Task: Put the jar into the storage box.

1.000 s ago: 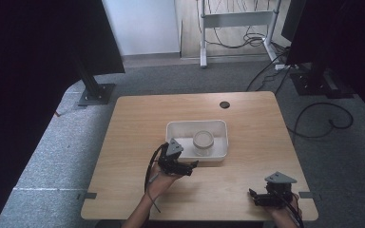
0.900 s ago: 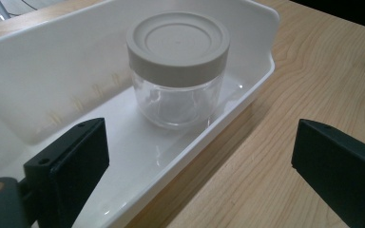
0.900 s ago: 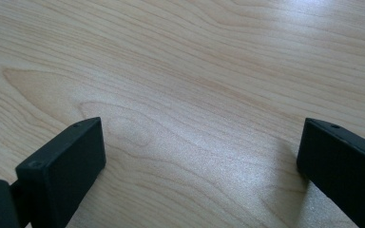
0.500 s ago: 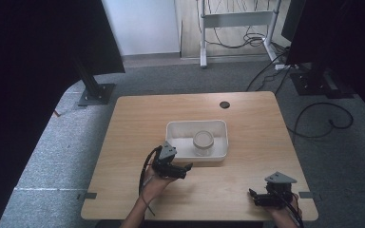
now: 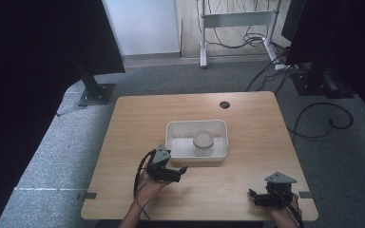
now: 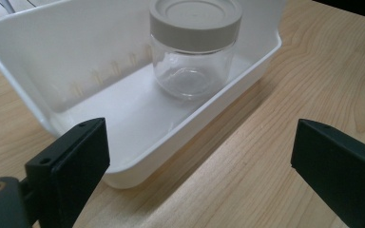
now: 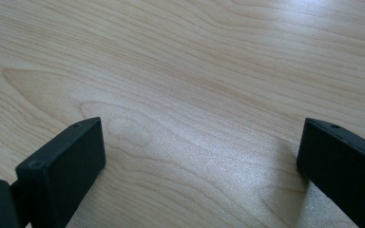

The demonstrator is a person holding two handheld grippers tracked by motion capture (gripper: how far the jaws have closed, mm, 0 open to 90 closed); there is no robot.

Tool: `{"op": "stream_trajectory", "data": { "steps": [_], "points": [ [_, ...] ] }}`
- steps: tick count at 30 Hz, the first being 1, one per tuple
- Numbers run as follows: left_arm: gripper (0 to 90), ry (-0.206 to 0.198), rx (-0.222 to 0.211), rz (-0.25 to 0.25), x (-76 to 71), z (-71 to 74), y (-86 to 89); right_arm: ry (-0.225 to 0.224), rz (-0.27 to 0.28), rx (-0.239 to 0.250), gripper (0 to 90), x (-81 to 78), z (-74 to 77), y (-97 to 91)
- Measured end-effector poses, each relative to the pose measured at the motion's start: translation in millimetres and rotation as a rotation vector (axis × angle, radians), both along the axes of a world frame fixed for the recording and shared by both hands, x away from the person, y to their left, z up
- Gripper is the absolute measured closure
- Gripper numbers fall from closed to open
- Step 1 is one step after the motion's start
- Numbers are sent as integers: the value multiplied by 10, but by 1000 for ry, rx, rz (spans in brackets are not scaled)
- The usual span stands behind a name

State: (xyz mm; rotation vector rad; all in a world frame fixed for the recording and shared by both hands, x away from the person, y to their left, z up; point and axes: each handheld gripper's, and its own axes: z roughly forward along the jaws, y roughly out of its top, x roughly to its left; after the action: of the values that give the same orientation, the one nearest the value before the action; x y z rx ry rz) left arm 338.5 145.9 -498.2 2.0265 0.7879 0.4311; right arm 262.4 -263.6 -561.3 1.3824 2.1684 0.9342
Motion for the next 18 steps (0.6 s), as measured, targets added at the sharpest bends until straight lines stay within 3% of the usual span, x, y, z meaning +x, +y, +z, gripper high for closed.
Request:
{"op": "stream_trajectory", "data": {
  "steps": [11, 18],
  "points": [
    [55, 6, -10, 22, -68, -122, 165, 0, 0, 0, 19, 0, 0, 0],
    [55, 17, 17, 30, -109, -256, 229, 0, 0, 0, 19, 0, 0, 0]
  ]
}}
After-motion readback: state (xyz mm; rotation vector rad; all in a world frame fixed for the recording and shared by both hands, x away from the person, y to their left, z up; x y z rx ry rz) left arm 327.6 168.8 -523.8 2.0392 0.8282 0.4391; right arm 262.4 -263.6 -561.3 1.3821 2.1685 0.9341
